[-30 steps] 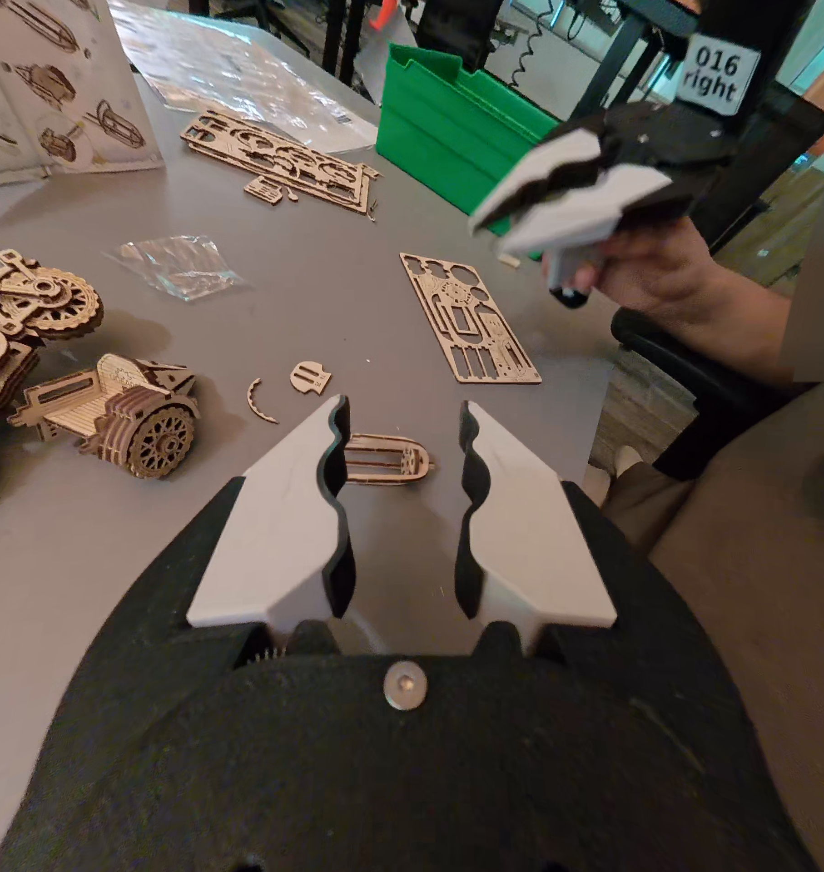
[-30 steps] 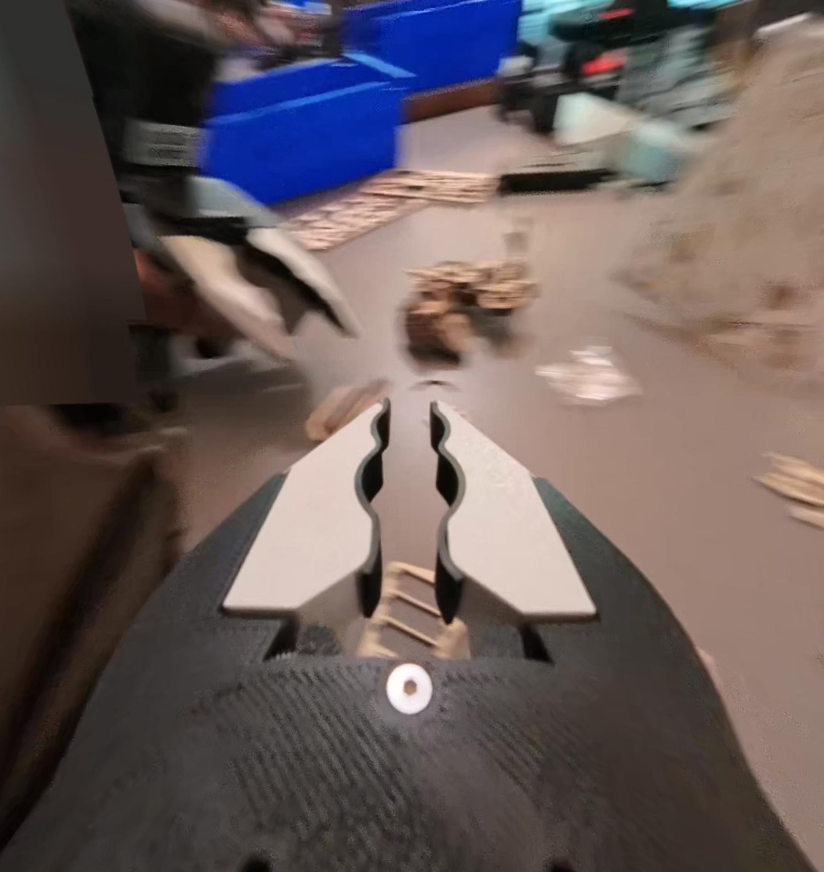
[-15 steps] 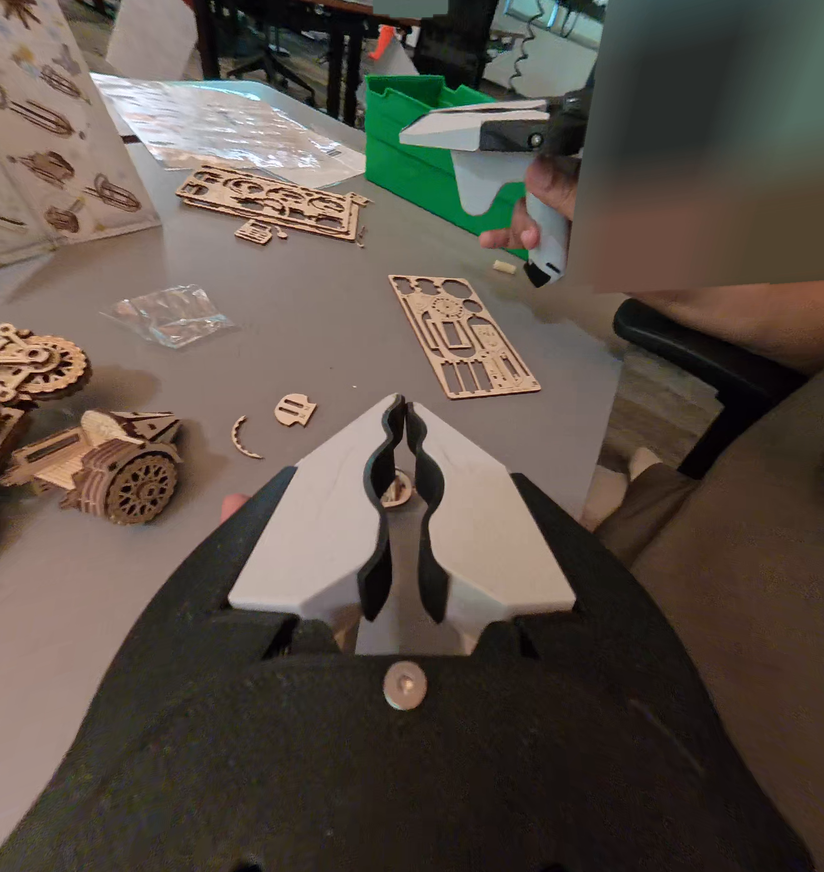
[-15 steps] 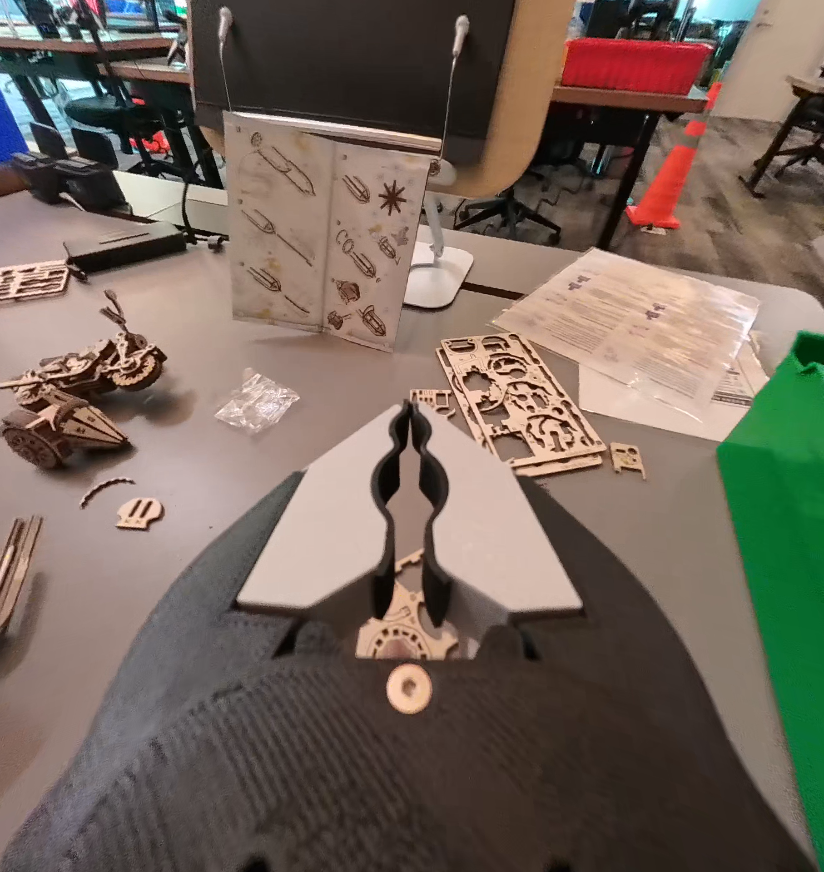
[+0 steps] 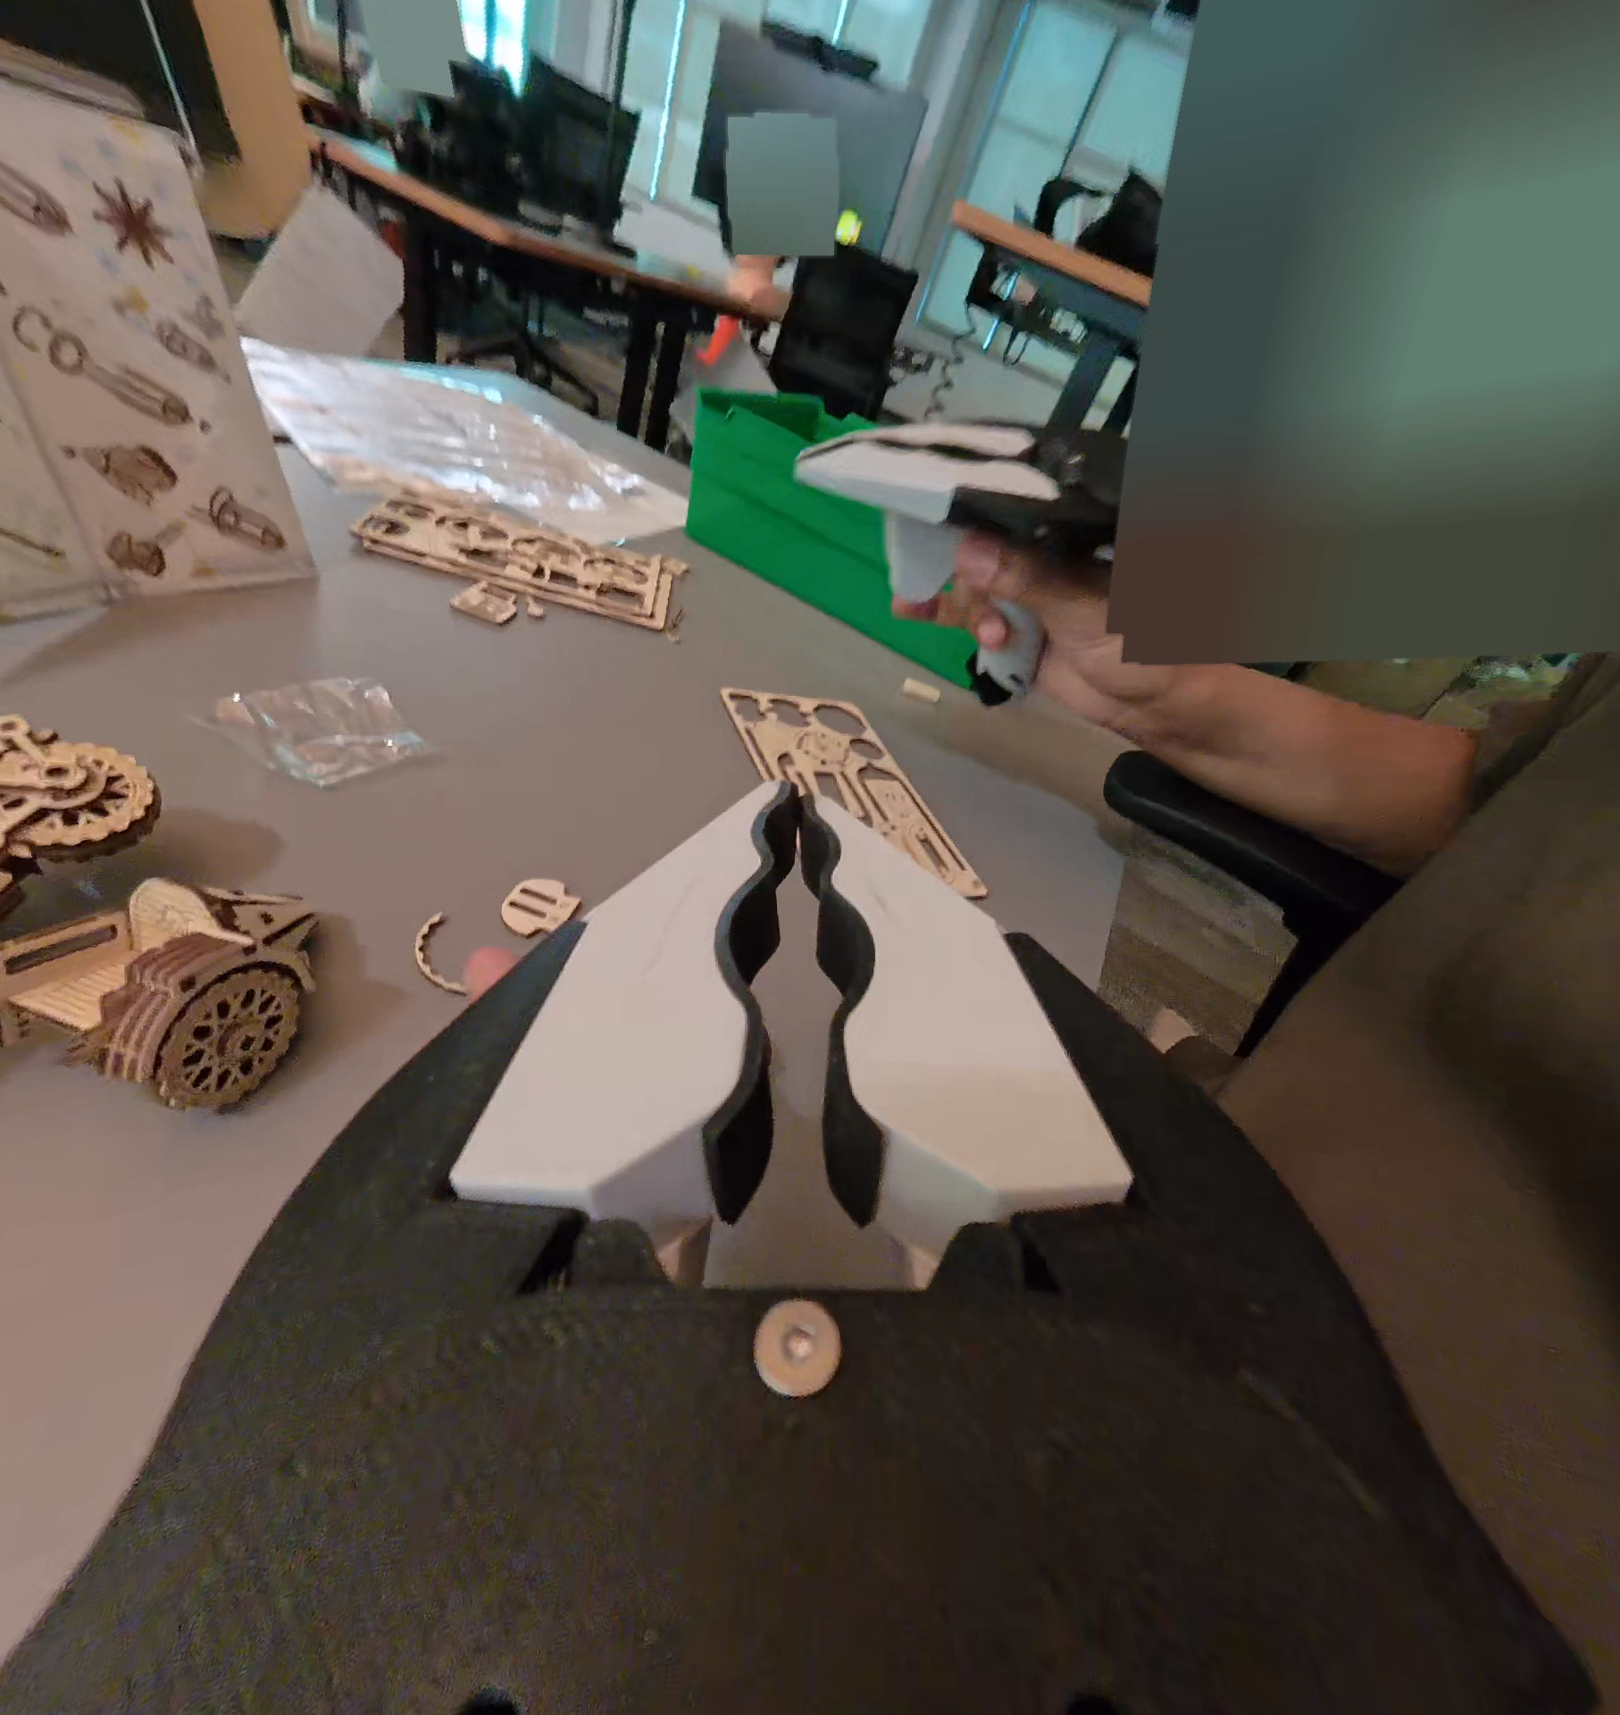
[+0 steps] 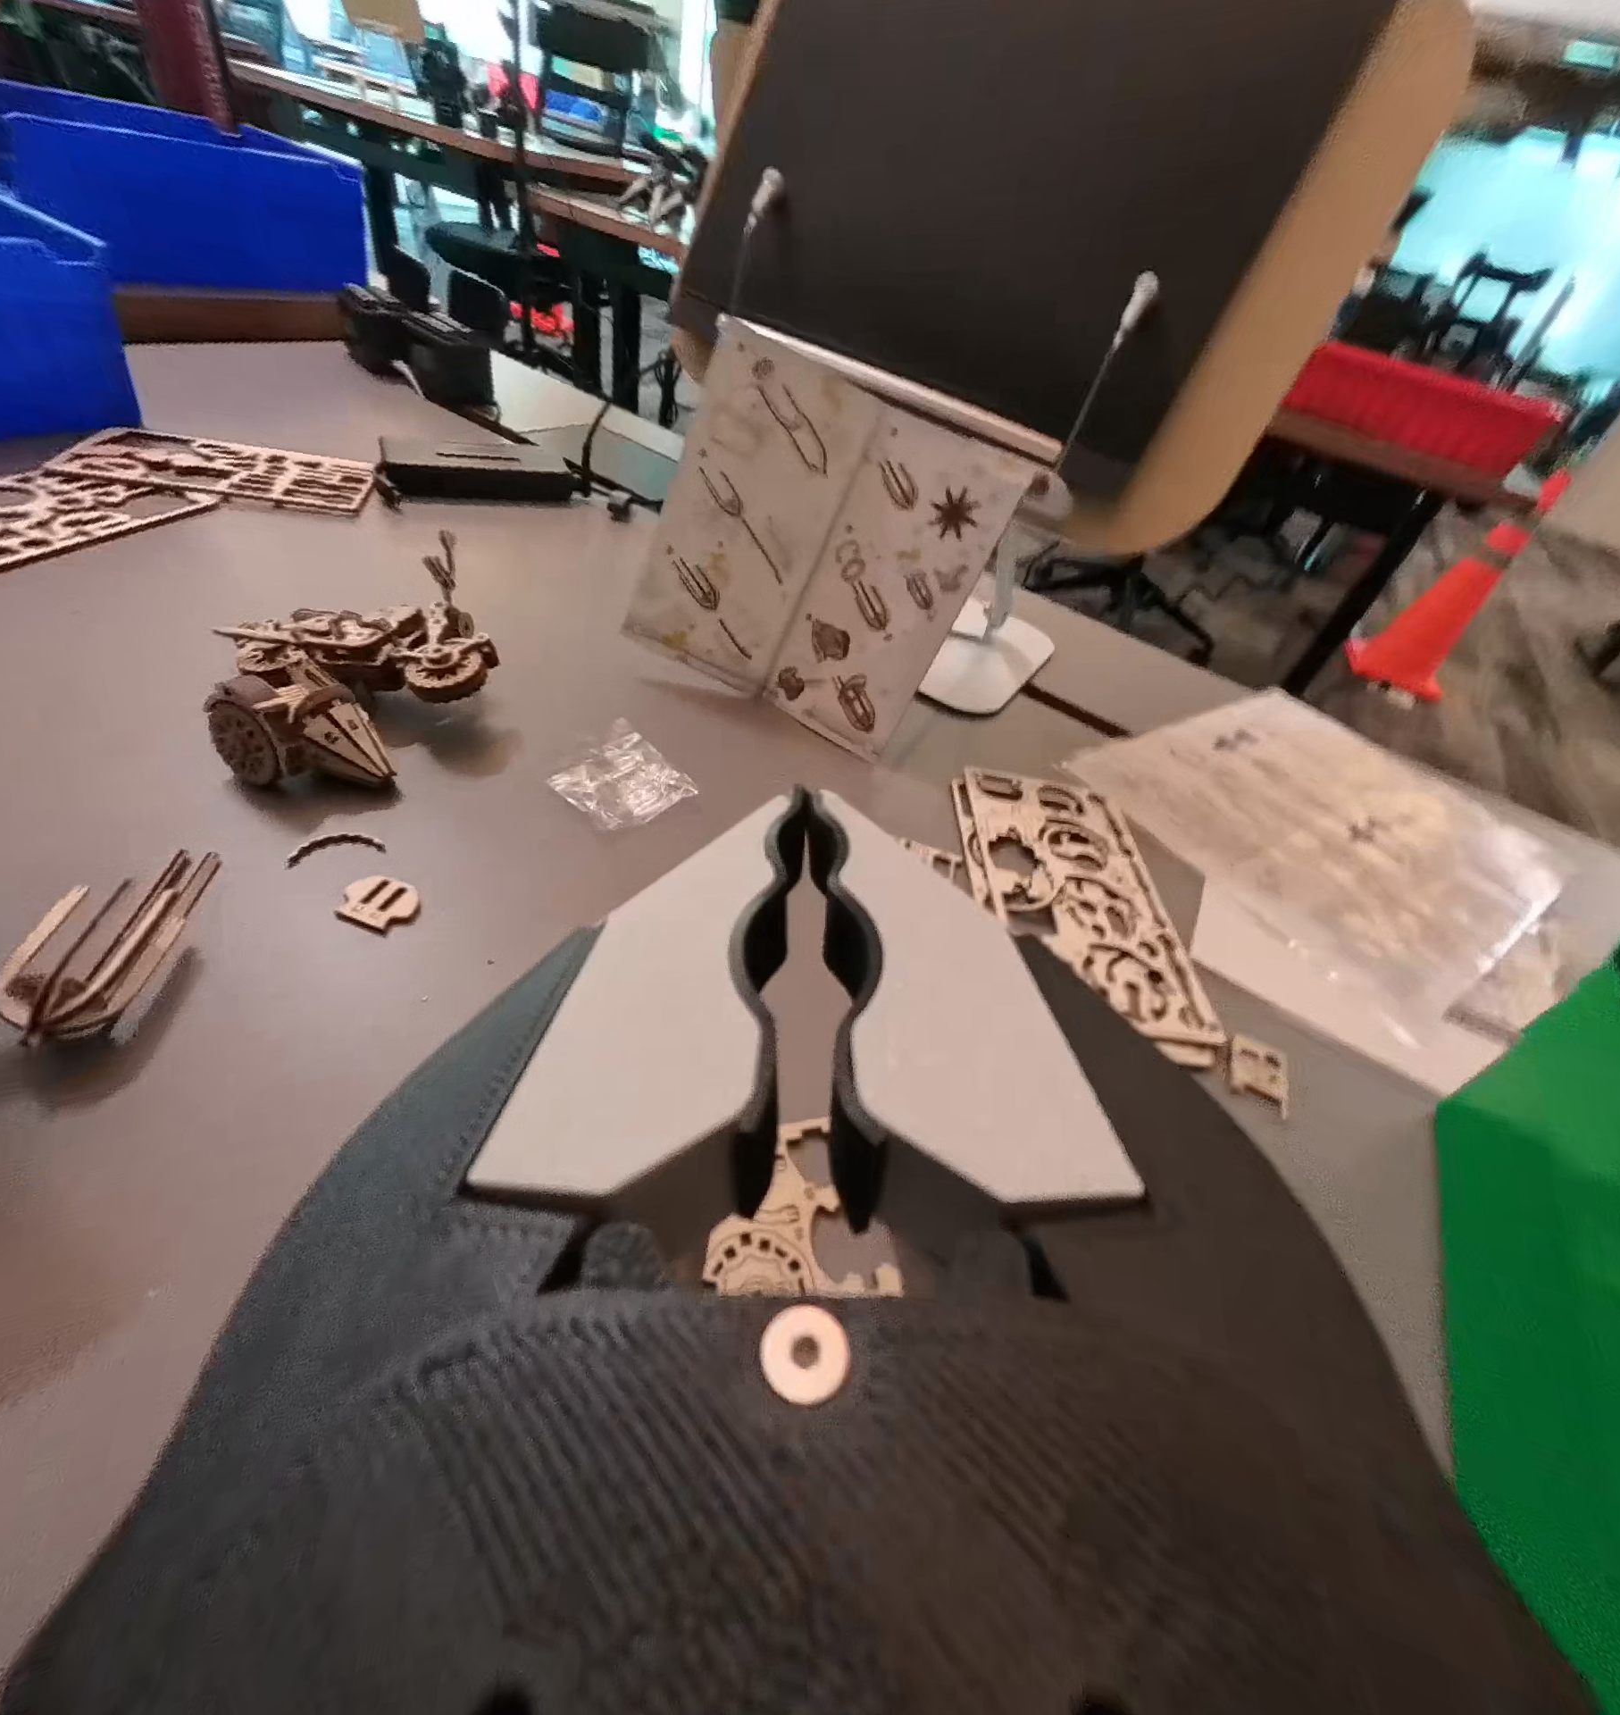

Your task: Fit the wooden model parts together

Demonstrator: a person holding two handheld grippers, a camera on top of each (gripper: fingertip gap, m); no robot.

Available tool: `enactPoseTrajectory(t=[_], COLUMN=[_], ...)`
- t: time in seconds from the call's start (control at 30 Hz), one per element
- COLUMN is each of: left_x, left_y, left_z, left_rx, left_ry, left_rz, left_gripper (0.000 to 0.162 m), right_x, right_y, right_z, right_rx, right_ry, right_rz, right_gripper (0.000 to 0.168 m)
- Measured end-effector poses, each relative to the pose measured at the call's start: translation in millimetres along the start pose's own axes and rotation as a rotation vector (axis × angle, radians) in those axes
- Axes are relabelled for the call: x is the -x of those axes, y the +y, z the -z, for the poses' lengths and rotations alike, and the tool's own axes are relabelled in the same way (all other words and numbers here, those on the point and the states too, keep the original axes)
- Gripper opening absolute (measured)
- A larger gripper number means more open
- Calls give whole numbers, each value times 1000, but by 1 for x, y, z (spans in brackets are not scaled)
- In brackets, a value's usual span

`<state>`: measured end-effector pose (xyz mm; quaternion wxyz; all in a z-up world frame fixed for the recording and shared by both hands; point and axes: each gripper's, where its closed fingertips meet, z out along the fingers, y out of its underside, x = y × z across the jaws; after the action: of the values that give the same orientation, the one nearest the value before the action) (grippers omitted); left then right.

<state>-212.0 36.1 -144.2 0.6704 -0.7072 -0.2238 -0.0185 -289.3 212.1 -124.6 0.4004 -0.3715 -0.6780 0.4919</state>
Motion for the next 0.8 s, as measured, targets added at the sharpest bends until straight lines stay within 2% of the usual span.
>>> enactPoseTrajectory(t=[0.13, 0.23, 0.3, 0.47, 0.53, 0.6, 0.8], left_x=[-1, -4, -4, 16, 21, 17, 10], left_y=[-8, -6, -4, -6, -9, -10, -6], left_z=[4, 3, 2, 7, 11, 12, 10], left_rx=[-59, -50, -26, -31, -51, -58, -52], left_ry=[-12, -2, -4, -149, -190, -162, -78], left_rz=[-31, 7, 37, 53, 50, 40, 88], left_gripper=[0, 0, 0, 0, 0, 2, 14], right_x=[8, 9, 5, 8, 2, -2, 14], right_y=[39, 48, 45, 24, 21, 26, 21], right_z=[-17, -18, -15, -10, -11, -12, -8], right_rx=[244, 301, 290, 153, 132, 165, 135], right_ry=[-22, -12, 4, -8, 48, 85, -46], right_rz=[-234, -176, -116, -16, -8, -23, -68], right_gripper=[0, 0, 0, 0, 0, 0, 0])
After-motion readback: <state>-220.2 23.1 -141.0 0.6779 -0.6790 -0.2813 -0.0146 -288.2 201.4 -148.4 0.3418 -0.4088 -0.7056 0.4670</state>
